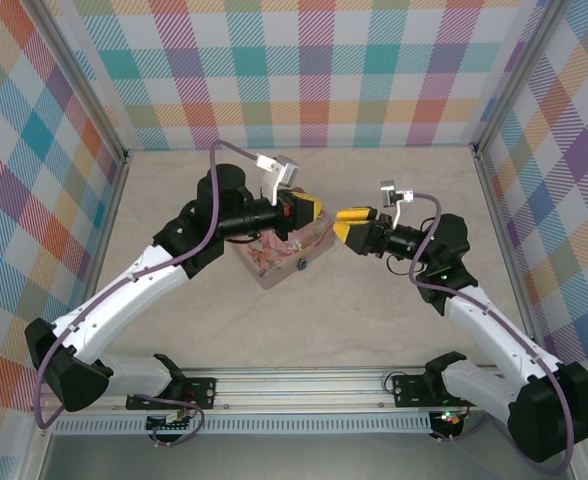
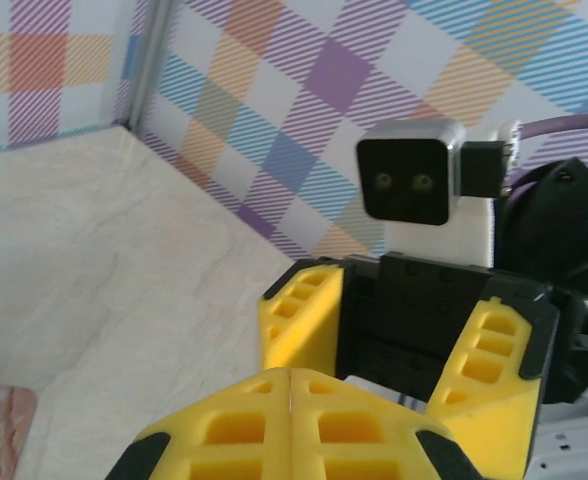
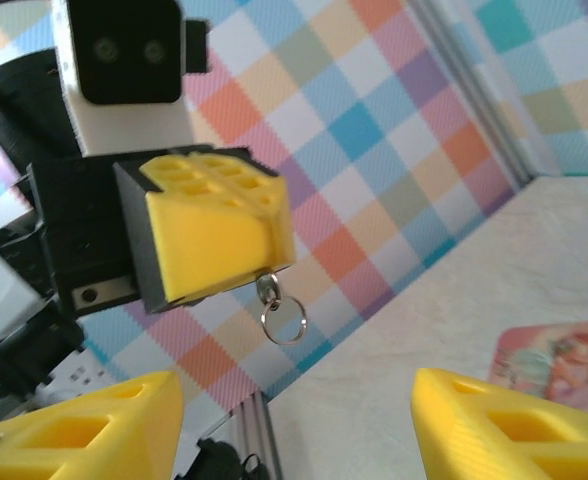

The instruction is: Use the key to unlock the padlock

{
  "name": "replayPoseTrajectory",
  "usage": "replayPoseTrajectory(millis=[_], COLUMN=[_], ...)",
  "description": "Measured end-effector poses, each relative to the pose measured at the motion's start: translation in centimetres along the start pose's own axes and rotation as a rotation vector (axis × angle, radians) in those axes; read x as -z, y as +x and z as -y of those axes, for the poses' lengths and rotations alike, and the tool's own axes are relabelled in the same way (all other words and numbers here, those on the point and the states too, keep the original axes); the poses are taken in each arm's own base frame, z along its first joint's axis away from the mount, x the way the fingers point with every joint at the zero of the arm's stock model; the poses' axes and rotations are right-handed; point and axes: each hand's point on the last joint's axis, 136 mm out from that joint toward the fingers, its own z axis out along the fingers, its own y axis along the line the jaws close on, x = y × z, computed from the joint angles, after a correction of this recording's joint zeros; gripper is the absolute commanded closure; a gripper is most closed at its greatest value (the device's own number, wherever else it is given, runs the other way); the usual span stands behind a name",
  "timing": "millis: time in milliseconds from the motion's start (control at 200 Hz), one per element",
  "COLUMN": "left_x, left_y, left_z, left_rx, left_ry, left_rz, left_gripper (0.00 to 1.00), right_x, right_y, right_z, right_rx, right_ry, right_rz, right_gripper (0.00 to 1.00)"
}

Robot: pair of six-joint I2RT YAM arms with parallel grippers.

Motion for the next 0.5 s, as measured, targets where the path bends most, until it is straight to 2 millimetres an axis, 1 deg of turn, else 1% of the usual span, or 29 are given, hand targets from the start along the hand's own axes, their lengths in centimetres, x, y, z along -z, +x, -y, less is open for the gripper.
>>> replayPoseTrajectory(millis=[110, 325, 500], left_x=[0.2, 0.3, 0.3], left_y=[-0.3, -0.1, 0.0], left_z=[1.0, 1.9, 2.3], left_rx=[-0.009, -0.010, -0.011], left_ry=[0.046, 0.095, 0.119], left_rz=[-0.004, -0.020, -0.026], left_gripper=[1.00, 1.00, 1.00], right_x=[-0.5, -1.7, -2.3], right_y=[0.1, 0.0, -0.3], right_z=[-0.3, -1.4, -2.1], right_rx=[0.004, 0.019, 0.029], right_ry=[-0.047, -0.112, -0.145], right_rz=[-0.025, -0.047, -0.054], right_gripper=[0.38, 0.46, 0.55])
